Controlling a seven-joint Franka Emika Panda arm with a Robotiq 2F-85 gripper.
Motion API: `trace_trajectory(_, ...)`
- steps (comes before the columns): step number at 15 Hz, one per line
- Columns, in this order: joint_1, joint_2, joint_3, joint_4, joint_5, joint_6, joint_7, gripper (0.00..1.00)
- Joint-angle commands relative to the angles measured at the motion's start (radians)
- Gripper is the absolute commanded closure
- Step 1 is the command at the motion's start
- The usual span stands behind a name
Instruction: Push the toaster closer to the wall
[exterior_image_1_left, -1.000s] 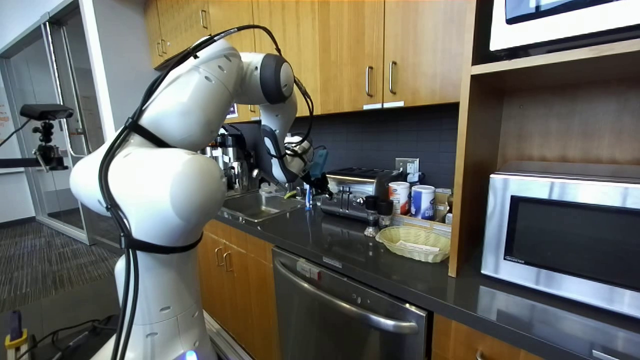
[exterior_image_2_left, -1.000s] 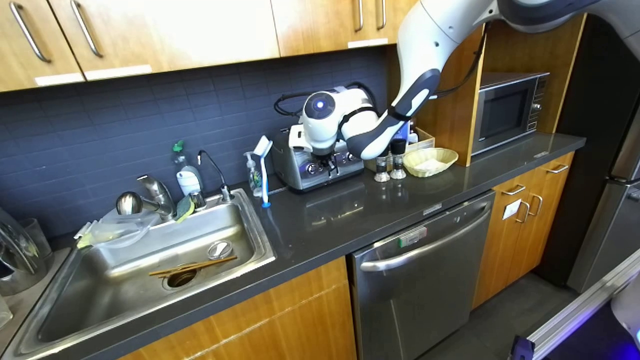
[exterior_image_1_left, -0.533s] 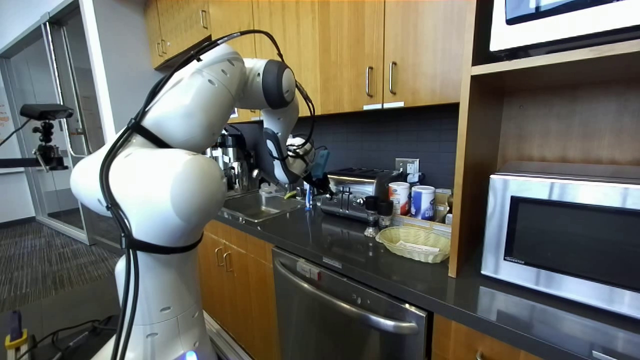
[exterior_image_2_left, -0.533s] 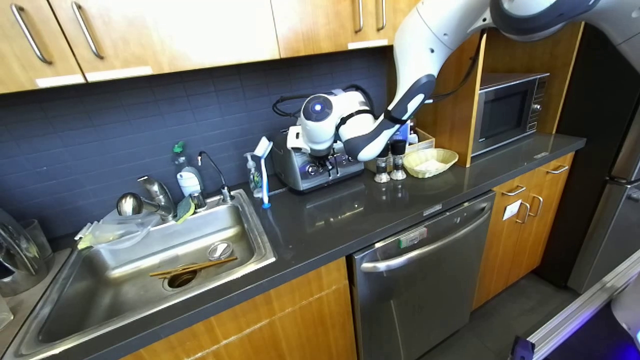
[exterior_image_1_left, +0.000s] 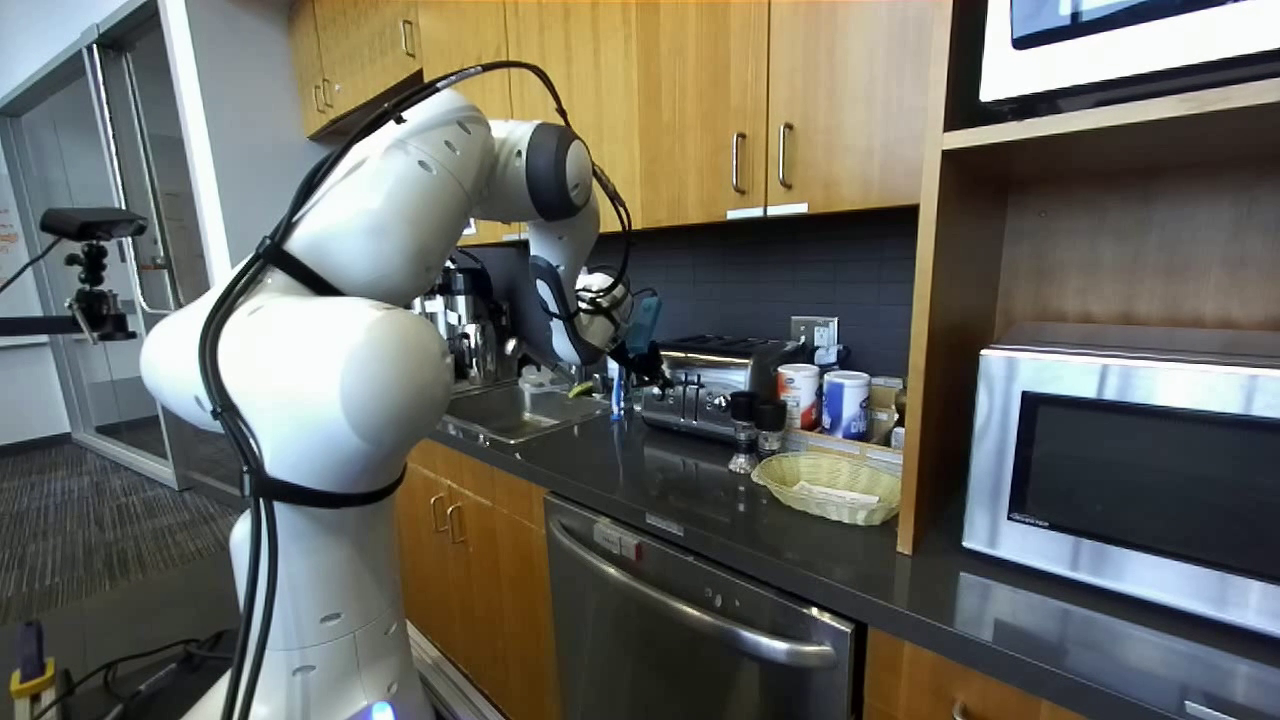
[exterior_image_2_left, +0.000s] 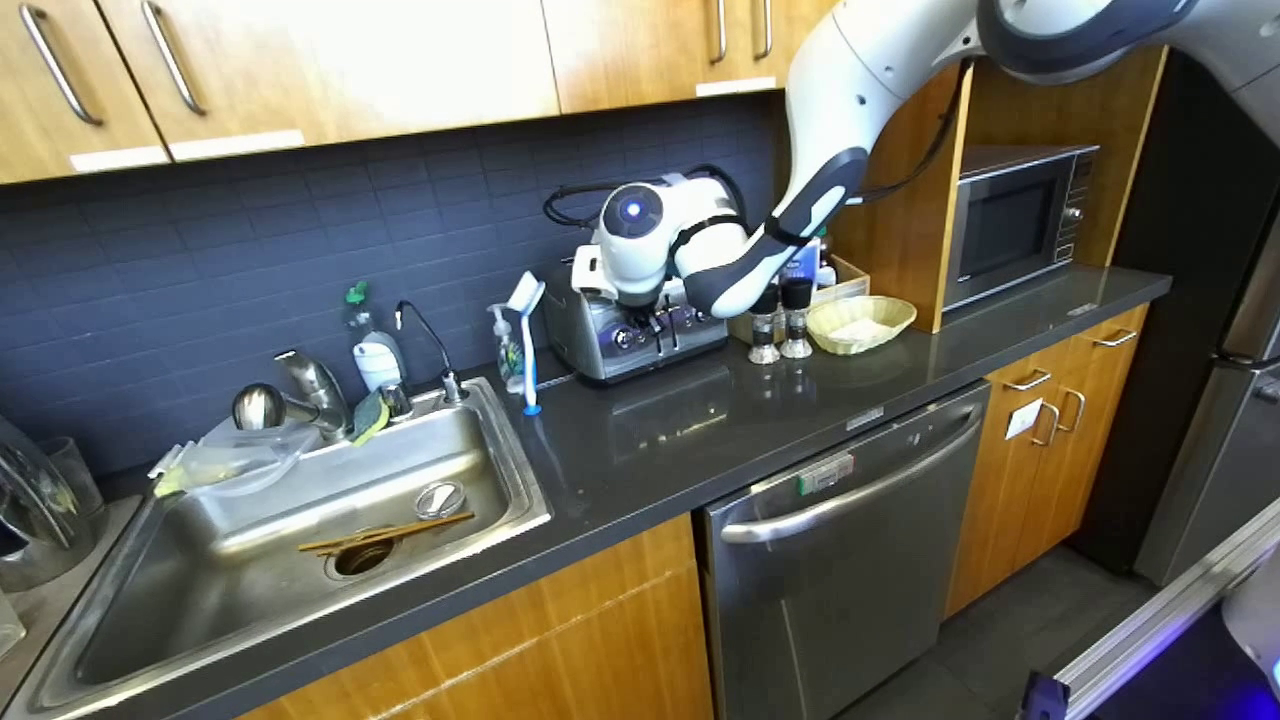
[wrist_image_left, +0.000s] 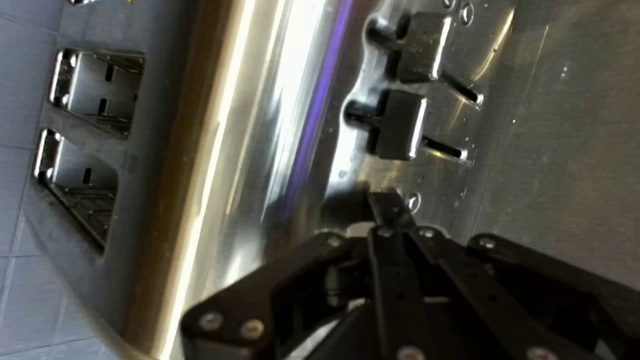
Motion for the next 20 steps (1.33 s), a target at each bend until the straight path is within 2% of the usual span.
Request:
trace_trajectory(1, 0.003, 0.015, -0.012, 0.028, -0.027, 0.006, 0.009, 1.00)
trace_trajectory(20, -0.001, 0.005, -0.015, 0.009, -0.022, -0.004, 0.007, 1.00)
